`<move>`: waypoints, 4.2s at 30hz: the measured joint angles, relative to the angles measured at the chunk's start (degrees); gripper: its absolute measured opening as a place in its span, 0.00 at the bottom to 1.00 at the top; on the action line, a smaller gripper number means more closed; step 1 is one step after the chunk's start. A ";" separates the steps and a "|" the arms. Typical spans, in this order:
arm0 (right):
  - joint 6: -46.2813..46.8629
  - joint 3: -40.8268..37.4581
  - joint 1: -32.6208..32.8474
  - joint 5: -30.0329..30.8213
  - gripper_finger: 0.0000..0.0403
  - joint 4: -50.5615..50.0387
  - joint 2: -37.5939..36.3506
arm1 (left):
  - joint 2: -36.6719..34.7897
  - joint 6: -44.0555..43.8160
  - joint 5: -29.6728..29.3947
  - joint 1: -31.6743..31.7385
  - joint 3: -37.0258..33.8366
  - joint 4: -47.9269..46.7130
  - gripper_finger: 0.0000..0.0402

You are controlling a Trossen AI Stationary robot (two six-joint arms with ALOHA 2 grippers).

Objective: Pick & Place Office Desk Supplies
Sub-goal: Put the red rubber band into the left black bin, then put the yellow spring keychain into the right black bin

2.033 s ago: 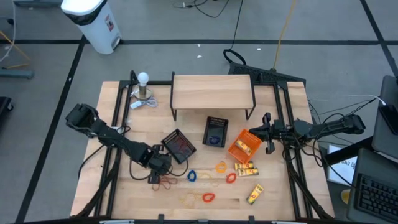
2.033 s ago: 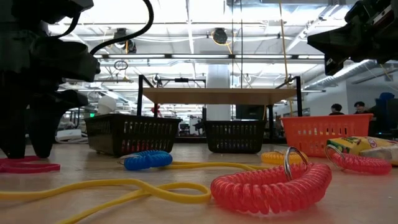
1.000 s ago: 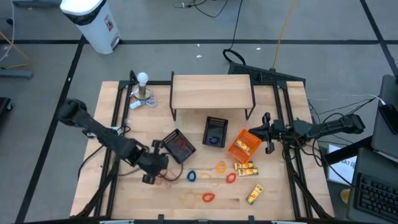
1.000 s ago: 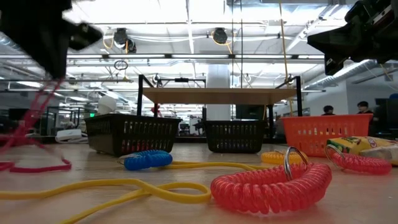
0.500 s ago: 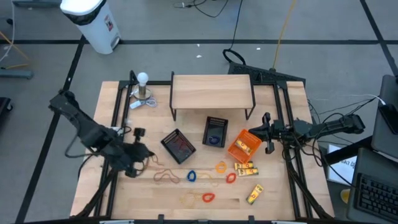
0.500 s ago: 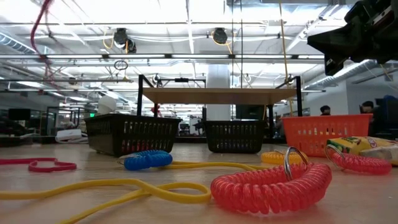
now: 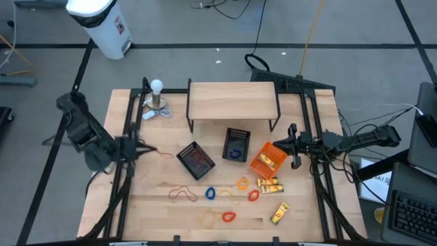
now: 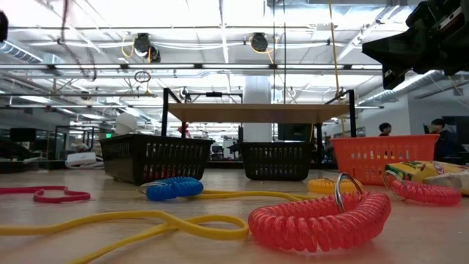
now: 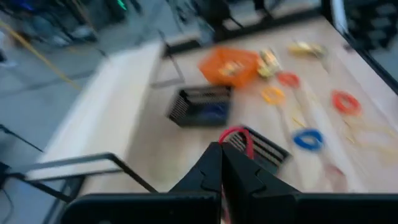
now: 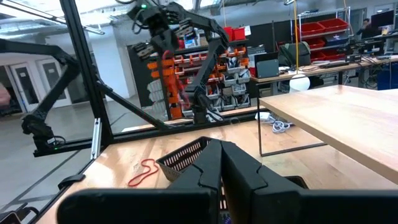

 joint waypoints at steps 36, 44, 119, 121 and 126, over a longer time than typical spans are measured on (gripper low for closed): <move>-0.37 0.01 0.00 0.00 0.01 1.32 0.85 | -35.38 16.35 7.89 13.30 -38.71 41.04 0.00; -0.60 0.00 0.00 0.09 0.01 2.91 0.85 | -30.09 21.55 6.34 15.67 -35.16 51.33 0.00; 0.02 0.00 0.00 0.00 0.01 2.17 1.27 | 51.64 21.09 40.92 44.09 -3.65 27.01 0.18; 0.02 0.00 0.00 0.00 0.01 2.17 1.27 | 51.64 21.17 40.90 43.98 -3.65 26.99 0.24; 0.02 0.00 0.00 -0.02 0.01 1.89 1.29 | 49.66 23.85 41.49 43.98 0.11 19.28 0.41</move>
